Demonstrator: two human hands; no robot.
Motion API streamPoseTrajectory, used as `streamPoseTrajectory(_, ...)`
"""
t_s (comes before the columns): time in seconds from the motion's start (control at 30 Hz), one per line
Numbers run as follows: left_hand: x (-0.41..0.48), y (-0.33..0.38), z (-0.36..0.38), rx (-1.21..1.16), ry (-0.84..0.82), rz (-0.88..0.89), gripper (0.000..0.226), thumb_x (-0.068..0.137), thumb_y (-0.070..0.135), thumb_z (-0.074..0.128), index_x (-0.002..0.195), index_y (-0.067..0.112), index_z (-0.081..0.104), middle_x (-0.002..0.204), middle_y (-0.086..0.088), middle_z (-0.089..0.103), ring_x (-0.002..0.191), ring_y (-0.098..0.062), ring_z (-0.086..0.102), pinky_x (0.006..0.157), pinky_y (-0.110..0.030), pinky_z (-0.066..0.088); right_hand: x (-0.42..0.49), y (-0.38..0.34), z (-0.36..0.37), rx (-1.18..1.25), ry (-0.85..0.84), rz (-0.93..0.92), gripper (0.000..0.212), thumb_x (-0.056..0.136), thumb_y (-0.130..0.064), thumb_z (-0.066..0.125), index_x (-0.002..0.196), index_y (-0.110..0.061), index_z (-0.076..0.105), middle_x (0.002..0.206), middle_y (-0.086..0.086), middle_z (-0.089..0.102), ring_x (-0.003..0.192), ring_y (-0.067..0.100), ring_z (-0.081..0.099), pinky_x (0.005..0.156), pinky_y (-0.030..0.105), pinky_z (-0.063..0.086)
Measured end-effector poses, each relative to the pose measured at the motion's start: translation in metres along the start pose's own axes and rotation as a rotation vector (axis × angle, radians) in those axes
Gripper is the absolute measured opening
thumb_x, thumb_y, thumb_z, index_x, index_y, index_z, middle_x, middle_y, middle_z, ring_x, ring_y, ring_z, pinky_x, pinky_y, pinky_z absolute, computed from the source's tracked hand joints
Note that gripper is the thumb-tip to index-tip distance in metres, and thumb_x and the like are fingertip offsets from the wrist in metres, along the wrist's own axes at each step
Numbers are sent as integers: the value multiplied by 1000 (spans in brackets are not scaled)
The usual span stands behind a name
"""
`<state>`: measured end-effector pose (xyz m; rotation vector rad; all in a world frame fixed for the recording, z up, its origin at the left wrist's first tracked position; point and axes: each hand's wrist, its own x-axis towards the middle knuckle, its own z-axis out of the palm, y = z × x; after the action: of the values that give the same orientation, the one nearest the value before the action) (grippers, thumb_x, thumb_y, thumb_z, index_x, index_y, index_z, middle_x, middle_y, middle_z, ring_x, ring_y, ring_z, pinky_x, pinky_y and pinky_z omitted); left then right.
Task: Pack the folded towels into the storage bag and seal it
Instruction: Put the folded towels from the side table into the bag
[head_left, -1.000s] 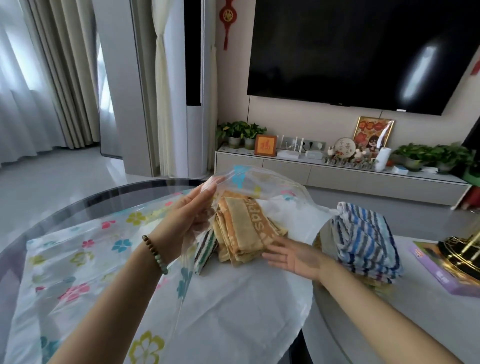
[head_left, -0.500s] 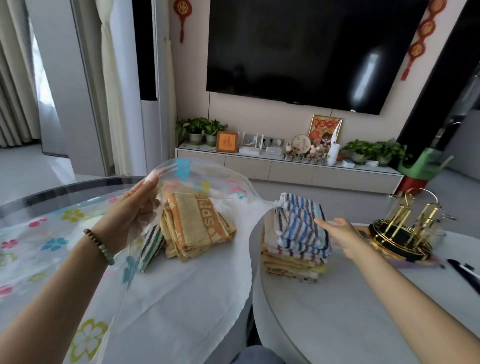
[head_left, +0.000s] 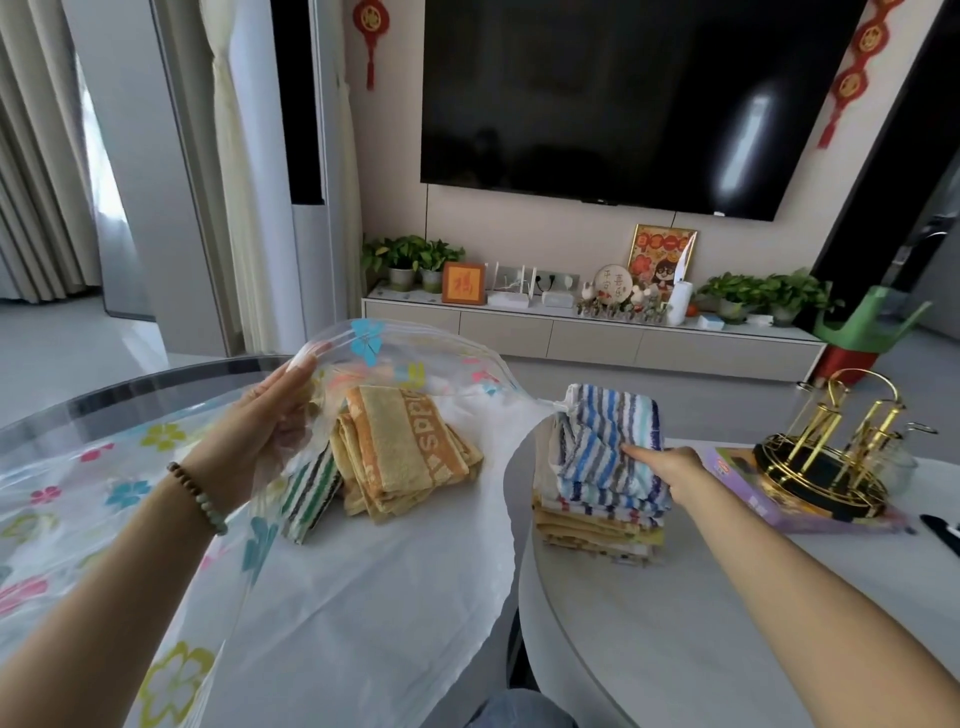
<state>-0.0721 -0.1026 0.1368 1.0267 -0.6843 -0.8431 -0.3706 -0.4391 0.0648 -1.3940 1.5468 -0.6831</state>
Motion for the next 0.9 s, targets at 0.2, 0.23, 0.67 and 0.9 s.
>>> streamPoseTrajectory(0.2,-2,3,-1,6,13,6,23,82,39,59,101,32,70,54,11,37,38,-1,31,34,-7,28,-23,-34,-15,304,-170,-97,55,82,-29,73,124,-2,52,124,18,62,97,31,64,85,43,53)
streamPoseTrajectory(0.23,-3,4,-1,3,15,10,26,83,39,58,105,32,69,54,11,37,38,-1,31,34,-7,28,-30,-43,-19,343,-168,-122,55,81,-29,73,124,-2,53,122,18,63,97,32,65,85,45,54)
streamPoseTrajectory(0.67,-20,27,-13,-45,3,54,36,80,38,58,113,25,67,54,12,38,40,-1,32,34,-8,28,-181,-78,65,121,-898,-440,48,68,-31,79,112,-26,62,100,-4,76,90,17,73,68,26,59)
streamPoseTrajectory(0.9,-32,41,-27,-53,-33,41,27,89,33,53,108,25,70,55,11,42,41,-1,34,35,-7,32,-197,-40,219,163,-931,-388,54,78,-31,76,127,-23,53,125,2,64,106,16,65,87,30,55)
